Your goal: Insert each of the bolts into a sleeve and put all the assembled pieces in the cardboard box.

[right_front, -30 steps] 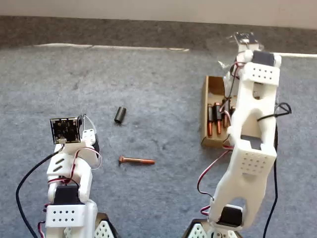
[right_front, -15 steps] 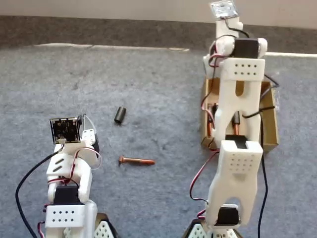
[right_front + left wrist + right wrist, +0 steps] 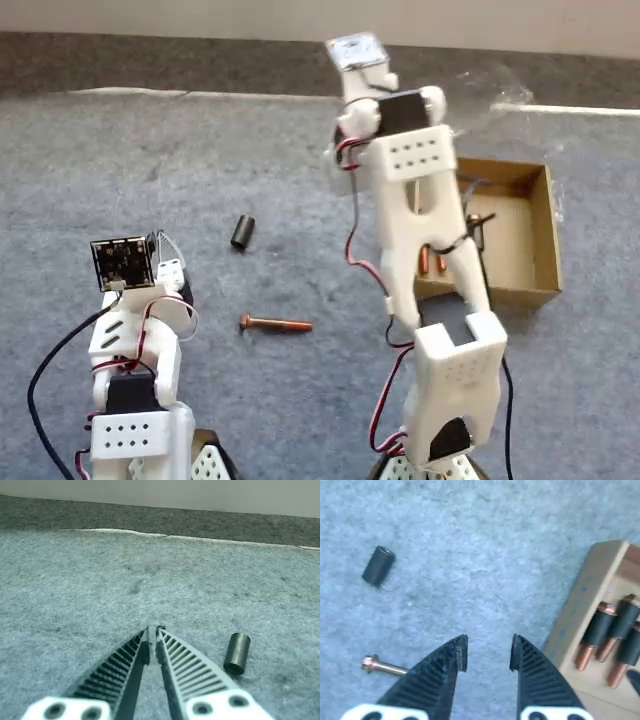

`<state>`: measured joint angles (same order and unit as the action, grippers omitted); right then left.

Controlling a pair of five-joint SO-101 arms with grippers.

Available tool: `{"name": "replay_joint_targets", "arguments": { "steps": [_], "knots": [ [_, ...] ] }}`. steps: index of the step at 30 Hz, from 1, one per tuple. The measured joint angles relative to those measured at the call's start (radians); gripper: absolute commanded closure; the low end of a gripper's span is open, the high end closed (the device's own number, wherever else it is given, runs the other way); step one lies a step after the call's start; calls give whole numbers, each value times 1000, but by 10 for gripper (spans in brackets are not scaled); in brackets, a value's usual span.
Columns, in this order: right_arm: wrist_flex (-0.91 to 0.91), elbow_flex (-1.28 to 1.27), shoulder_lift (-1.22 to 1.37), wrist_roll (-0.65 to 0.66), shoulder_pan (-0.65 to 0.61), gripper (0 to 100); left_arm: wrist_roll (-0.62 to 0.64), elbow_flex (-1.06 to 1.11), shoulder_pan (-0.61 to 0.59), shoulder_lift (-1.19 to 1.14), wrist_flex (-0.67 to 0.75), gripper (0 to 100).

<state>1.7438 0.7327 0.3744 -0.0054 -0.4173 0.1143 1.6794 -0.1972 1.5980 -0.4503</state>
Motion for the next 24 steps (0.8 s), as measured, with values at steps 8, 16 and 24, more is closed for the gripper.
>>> {"name": "replay_joint_targets", "arguments": {
  "steps": [8,16,24],
  "knots": [
    [-3,-5,0,-213,-181,875,0,0,-14,0,0,956],
    [-141,-14,2,-315,-272,875,0,0,-127,0,0,957],
    [-227,-14,190,-387,-296,875,0,0,-163,0,0,957]
  ]
}}
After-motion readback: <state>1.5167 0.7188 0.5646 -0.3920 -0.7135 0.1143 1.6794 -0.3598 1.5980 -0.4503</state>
